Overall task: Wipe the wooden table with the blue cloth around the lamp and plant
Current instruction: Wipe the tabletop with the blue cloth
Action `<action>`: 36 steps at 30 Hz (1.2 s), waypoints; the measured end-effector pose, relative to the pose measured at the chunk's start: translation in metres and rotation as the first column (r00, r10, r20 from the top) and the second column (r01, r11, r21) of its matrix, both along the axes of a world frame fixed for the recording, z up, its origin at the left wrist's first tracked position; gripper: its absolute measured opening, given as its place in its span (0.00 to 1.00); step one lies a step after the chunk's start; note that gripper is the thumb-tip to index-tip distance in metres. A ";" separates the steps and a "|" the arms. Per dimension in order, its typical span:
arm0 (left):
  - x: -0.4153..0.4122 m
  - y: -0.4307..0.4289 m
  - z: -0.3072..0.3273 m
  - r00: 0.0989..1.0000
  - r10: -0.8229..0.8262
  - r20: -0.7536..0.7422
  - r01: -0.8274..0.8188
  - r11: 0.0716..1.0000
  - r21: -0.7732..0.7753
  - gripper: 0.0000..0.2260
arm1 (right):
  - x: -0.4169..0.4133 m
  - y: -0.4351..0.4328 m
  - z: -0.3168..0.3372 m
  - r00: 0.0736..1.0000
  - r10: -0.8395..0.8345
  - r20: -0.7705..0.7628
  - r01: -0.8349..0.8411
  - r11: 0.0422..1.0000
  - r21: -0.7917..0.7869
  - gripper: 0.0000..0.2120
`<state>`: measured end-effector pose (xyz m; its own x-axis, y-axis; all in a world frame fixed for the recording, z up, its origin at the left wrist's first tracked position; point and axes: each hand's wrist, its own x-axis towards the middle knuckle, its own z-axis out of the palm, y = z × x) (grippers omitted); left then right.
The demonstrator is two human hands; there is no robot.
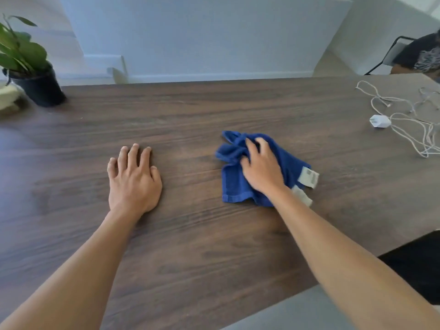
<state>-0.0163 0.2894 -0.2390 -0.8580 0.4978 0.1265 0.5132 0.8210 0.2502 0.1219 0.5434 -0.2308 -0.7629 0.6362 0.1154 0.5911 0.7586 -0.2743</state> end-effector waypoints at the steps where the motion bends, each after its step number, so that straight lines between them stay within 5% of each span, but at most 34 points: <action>1: 0.001 0.001 0.000 1.000 0.001 -0.001 -0.001 1.000 -0.001 0.23 | -0.014 -0.015 0.000 0.999 0.043 0.001 -0.043 0.999 0.003 0.26; 7: -0.004 -0.003 0.008 0.999 -0.021 -0.026 0.019 0.998 -0.058 0.22 | 0.117 -0.124 0.009 0.852 0.521 0.044 -0.515 0.851 -0.099 0.22; 11: -0.007 -0.001 0.007 0.999 -0.022 -0.037 0.020 0.998 -0.053 0.21 | 0.147 -0.041 0.003 0.937 0.343 0.070 -0.344 0.939 -0.003 0.19; 16: -0.010 -0.001 0.004 0.998 -0.029 -0.049 0.028 1.000 -0.013 0.20 | 0.015 0.021 0.000 0.987 0.012 0.163 -0.009 1.000 -0.018 0.23; 20: -0.011 -0.003 0.004 0.999 -0.024 -0.039 0.026 0.997 0.067 0.19 | -0.032 -0.048 -0.006 0.965 0.224 0.140 -0.231 0.972 0.039 0.27; 24: -0.008 -0.006 0.005 0.999 -0.013 -0.032 0.017 0.990 0.142 0.18 | 0.099 -0.136 -0.001 0.827 0.549 0.125 -0.553 0.833 -0.002 0.26; 27: -0.007 -0.007 0.004 0.999 -0.013 -0.041 0.019 0.990 0.140 0.18 | 0.188 -0.110 0.002 0.770 0.616 0.164 -0.622 0.783 -0.024 0.29; 32: -0.007 -0.006 0.003 0.998 -0.022 -0.065 0.030 0.991 0.129 0.18 | 0.131 0.007 0.000 0.914 0.242 0.327 -0.259 0.966 0.010 0.27; 34: -0.007 -0.006 0.001 0.997 -0.021 -0.068 0.029 0.993 0.114 0.18 | 0.067 0.026 0.001 0.906 0.030 0.422 -0.060 0.996 0.059 0.26; 36: -0.009 -0.006 0.001 0.998 -0.018 -0.067 0.026 0.993 0.115 0.18 | 0.009 0.010 0.000 0.912 -0.002 0.410 -0.022 0.998 0.054 0.25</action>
